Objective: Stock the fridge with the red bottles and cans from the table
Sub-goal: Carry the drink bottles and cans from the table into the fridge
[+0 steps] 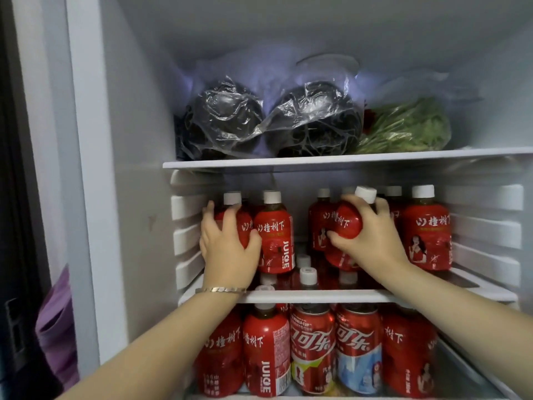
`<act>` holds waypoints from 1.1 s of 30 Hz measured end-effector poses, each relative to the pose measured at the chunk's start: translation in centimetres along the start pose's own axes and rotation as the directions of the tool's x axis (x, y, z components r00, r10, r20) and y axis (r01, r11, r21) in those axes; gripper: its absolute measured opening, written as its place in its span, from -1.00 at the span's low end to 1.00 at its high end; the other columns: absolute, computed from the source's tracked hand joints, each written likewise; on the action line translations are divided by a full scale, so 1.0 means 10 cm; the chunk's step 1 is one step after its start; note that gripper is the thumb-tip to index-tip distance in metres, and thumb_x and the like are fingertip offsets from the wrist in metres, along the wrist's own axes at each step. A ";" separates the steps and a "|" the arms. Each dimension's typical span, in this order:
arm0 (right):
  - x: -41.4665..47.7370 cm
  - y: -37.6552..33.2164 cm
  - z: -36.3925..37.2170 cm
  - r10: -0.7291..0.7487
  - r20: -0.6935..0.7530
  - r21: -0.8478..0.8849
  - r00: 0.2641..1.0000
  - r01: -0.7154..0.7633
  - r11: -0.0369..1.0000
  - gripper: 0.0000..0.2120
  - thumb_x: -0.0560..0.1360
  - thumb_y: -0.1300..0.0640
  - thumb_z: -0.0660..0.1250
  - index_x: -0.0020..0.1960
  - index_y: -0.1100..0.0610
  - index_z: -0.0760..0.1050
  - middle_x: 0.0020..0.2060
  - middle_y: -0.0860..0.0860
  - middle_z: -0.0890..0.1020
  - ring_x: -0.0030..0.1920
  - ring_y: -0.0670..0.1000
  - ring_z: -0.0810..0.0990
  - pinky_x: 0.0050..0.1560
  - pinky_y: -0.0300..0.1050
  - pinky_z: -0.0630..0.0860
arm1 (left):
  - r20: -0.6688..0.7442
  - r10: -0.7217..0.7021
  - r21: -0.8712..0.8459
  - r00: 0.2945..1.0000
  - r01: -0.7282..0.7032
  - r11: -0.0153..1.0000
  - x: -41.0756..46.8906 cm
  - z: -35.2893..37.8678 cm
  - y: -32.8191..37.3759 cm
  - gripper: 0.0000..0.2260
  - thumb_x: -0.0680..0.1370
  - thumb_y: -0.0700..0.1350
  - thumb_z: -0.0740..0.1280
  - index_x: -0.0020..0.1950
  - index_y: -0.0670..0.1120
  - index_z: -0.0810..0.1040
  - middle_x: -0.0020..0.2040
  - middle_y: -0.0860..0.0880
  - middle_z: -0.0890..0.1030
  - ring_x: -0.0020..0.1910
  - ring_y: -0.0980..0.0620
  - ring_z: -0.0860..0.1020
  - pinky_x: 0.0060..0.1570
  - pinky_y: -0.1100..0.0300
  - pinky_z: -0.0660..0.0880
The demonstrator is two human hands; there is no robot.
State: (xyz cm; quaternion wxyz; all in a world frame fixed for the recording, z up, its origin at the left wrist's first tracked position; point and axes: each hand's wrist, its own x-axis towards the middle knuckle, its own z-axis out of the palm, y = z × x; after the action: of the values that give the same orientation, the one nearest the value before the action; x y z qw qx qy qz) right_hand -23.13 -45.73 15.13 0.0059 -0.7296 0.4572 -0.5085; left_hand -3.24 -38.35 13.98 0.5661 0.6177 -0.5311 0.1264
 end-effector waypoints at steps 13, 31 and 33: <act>-0.50 -1.13 0.34 -0.327 0.105 0.373 0.939 0.268 0.888 -0.25 0.38 -0.04 0.45 0.45 -0.06 0.14 0.31 -0.05 0.43 0.28 0.00 0.44 0.24 -0.06 0.43 | -0.023 -0.078 -0.469 0.997 0.058 0.881 -0.16 -0.51 0.09 -0.69 0.53 -0.20 0.24 0.22 0.11 0.39 0.27 -0.03 0.44 0.21 0.10 0.46 0.29 0.02 0.40; -0.34 -0.87 0.58 -0.460 0.485 -0.098 0.744 0.569 0.817 -0.44 0.57 -0.01 0.21 0.51 0.08 0.15 0.53 -0.02 0.06 0.52 -0.02 -0.07 0.47 -0.09 -0.05 | 0.168 0.291 0.701 0.942 -0.321 0.636 -0.16 -0.40 -0.15 -0.24 0.17 -0.02 0.59 0.33 -0.16 0.47 0.26 -0.47 0.39 0.23 -0.40 0.44 0.22 -0.24 0.34; -0.37 -0.82 0.55 -0.527 0.459 -0.080 0.715 0.625 0.777 -0.61 0.55 0.08 0.23 0.37 0.09 0.42 0.47 0.02 0.27 0.50 0.05 0.10 0.44 0.02 0.11 | 0.156 0.332 0.711 0.930 -0.339 0.616 -0.16 -0.35 -0.17 -0.19 0.11 -0.02 0.63 0.30 -0.20 0.49 0.25 -0.48 0.39 0.22 -0.43 0.43 0.16 -0.25 0.39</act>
State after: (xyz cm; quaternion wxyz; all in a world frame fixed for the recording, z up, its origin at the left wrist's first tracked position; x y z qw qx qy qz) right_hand -13.89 -40.96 13.63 -0.1421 -0.9213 0.2488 -0.2627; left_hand -0.95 -34.96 12.93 0.2380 0.6811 -0.5452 0.4269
